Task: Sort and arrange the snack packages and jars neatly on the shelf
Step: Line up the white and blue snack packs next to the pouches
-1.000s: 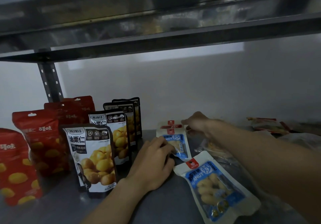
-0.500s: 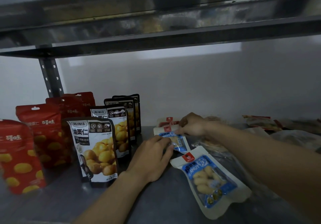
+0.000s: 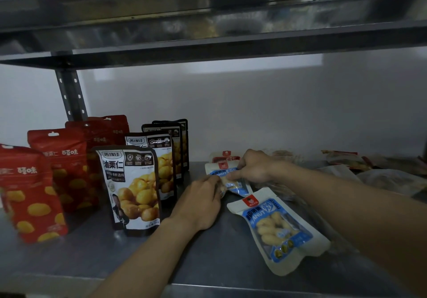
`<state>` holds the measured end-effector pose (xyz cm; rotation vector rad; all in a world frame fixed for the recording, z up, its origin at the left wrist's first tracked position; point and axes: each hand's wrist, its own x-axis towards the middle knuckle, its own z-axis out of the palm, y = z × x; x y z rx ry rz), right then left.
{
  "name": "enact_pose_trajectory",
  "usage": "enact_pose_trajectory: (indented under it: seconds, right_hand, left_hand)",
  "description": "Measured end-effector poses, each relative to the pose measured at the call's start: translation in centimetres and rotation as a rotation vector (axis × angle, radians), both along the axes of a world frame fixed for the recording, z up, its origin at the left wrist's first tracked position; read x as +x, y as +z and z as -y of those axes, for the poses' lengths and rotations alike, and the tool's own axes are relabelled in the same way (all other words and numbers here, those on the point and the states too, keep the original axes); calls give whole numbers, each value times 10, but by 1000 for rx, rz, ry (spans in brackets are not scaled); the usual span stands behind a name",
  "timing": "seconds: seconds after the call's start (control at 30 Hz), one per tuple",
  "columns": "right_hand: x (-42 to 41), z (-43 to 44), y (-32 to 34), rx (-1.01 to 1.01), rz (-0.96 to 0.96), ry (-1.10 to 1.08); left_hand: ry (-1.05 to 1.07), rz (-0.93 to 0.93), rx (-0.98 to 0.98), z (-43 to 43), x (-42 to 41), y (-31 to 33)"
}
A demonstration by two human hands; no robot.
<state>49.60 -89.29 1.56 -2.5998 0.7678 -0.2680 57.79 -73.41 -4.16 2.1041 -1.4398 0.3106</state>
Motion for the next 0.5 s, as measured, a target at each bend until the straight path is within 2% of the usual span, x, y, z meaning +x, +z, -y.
enact_pose_trajectory:
  seconds: [0.4, 0.5]
  right_hand:
    - [-4, -10, -6, -21, 1, -31]
    - [-11, -13, -1, -5, 61, -22]
  left_hand:
    - [-19, -24, -12, 0, 4, 0]
    - [-17, -51, -58, -1, 4, 3]
